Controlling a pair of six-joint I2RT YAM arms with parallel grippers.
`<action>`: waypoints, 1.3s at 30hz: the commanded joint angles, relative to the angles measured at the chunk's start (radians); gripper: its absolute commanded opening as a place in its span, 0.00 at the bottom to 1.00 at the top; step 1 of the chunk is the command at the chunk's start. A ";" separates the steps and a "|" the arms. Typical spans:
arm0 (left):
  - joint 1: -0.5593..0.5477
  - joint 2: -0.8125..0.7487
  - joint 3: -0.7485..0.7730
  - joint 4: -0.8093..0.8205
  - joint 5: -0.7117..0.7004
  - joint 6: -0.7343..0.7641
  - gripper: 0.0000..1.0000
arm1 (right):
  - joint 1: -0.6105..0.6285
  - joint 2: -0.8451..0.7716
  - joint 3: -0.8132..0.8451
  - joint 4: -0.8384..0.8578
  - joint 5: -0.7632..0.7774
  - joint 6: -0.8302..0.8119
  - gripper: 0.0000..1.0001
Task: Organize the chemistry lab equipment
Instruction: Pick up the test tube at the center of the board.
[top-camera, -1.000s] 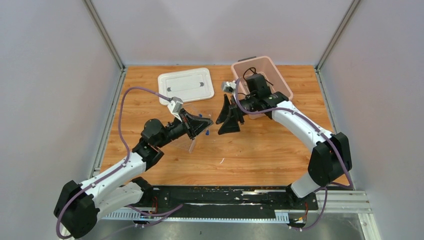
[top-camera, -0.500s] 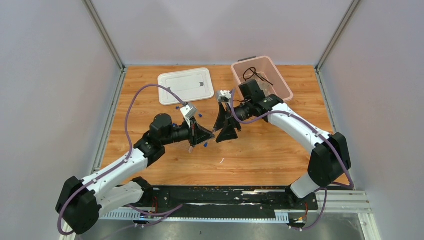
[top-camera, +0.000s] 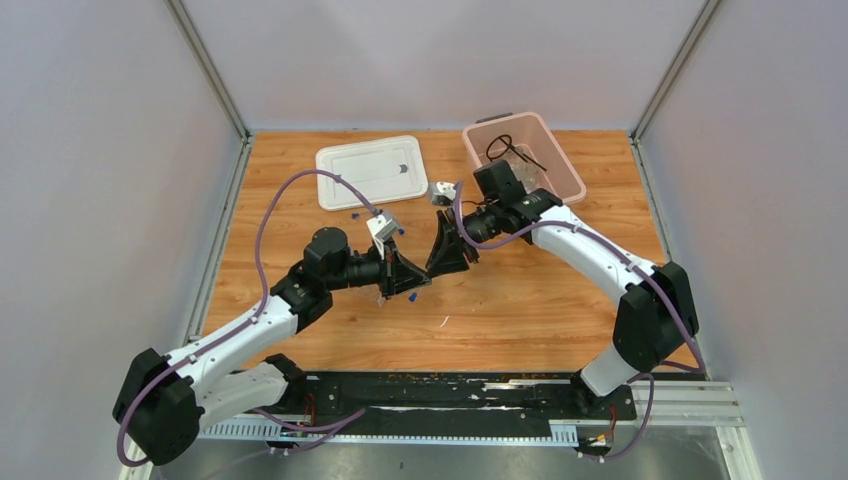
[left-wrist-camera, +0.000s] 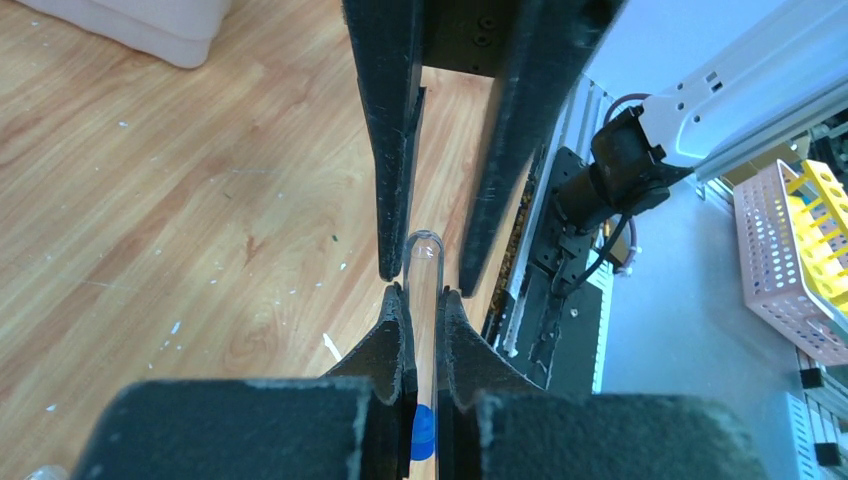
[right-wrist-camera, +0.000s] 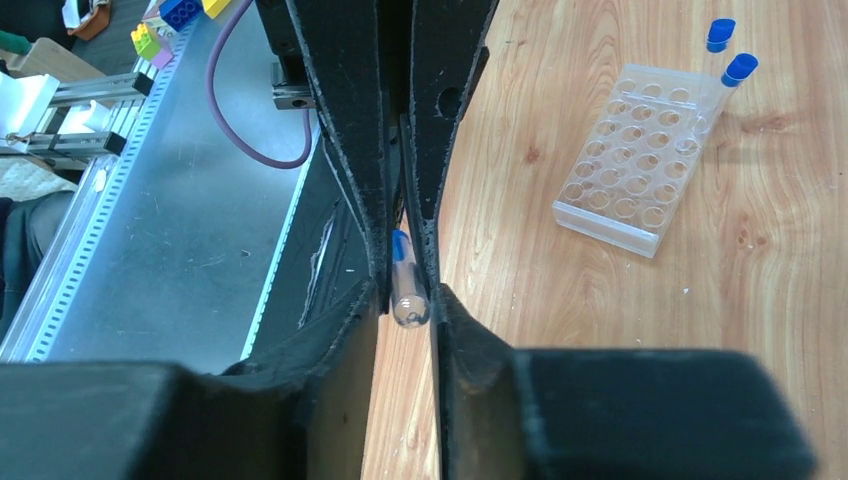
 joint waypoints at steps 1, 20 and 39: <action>-0.002 -0.008 0.044 0.004 -0.005 0.026 0.00 | 0.023 0.014 0.048 -0.009 -0.023 -0.029 0.21; -0.001 -0.189 -0.086 0.073 -0.151 -0.034 0.77 | 0.032 0.017 0.072 0.058 -0.024 0.148 0.00; 0.001 -0.465 -0.500 0.650 -0.585 -0.518 0.97 | -0.080 0.097 -0.184 0.954 -0.056 1.295 0.00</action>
